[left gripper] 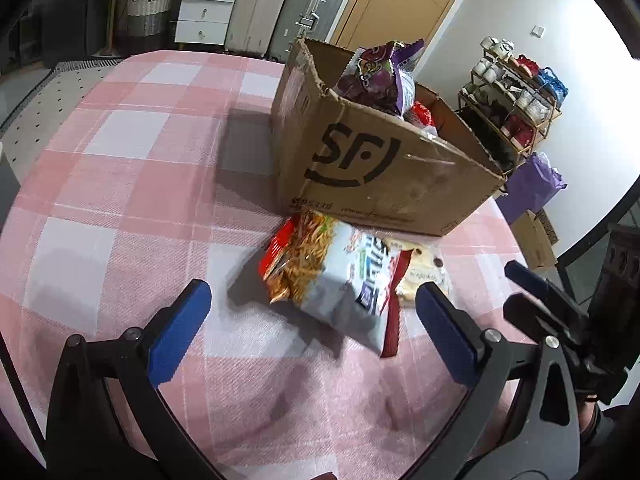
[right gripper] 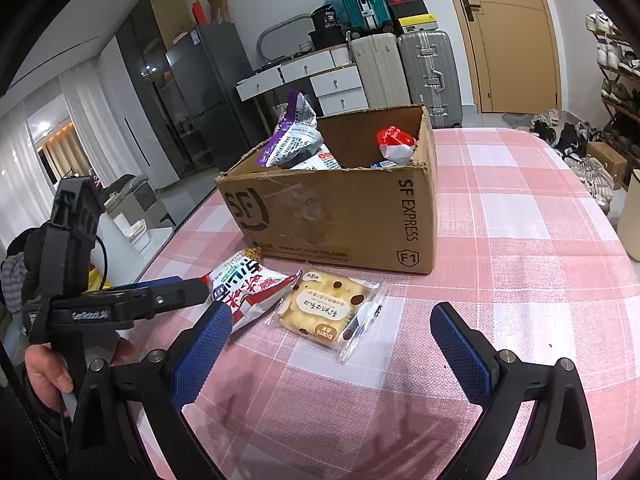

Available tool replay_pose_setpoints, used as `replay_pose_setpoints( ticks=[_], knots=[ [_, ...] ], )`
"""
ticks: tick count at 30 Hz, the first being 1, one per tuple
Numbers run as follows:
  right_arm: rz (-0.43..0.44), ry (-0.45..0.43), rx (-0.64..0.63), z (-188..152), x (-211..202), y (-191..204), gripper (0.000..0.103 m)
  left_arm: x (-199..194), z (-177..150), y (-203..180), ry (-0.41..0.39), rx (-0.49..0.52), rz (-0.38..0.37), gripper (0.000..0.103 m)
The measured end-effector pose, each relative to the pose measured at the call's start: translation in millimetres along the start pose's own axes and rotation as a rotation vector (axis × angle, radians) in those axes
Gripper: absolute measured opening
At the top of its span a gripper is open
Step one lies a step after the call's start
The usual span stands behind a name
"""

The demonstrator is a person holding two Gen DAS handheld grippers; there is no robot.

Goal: Organize snacks
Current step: 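Move both grippers back from the box toward the chip bag and cake packet, then close the left gripper on the spicy noodle-snack chip bag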

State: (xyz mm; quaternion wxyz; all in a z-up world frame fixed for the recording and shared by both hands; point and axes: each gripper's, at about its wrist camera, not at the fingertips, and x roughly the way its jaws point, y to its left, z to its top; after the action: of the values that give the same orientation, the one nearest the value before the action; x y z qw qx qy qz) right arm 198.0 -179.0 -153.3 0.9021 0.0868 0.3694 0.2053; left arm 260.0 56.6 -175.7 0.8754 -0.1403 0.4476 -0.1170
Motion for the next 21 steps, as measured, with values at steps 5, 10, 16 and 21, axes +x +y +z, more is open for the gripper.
replay_pose_setpoints(
  ticks=[5,10,16,21],
  knots=[
    [0.005,0.002,0.008,-1,1,-3,0.101,10,9,-1,0.009,-0.004,-0.006,0.102],
    [0.009,0.004,0.017,-2,2,-6,0.101,24,16,3,0.021,-0.018,-0.02,0.102],
    [0.015,0.003,0.025,-3,2,-8,0.101,40,21,7,0.037,-0.026,-0.048,0.096],
    [0.021,0.001,0.032,-4,2,-10,0.101,47,23,5,0.043,-0.026,-0.072,0.082]
  ],
)
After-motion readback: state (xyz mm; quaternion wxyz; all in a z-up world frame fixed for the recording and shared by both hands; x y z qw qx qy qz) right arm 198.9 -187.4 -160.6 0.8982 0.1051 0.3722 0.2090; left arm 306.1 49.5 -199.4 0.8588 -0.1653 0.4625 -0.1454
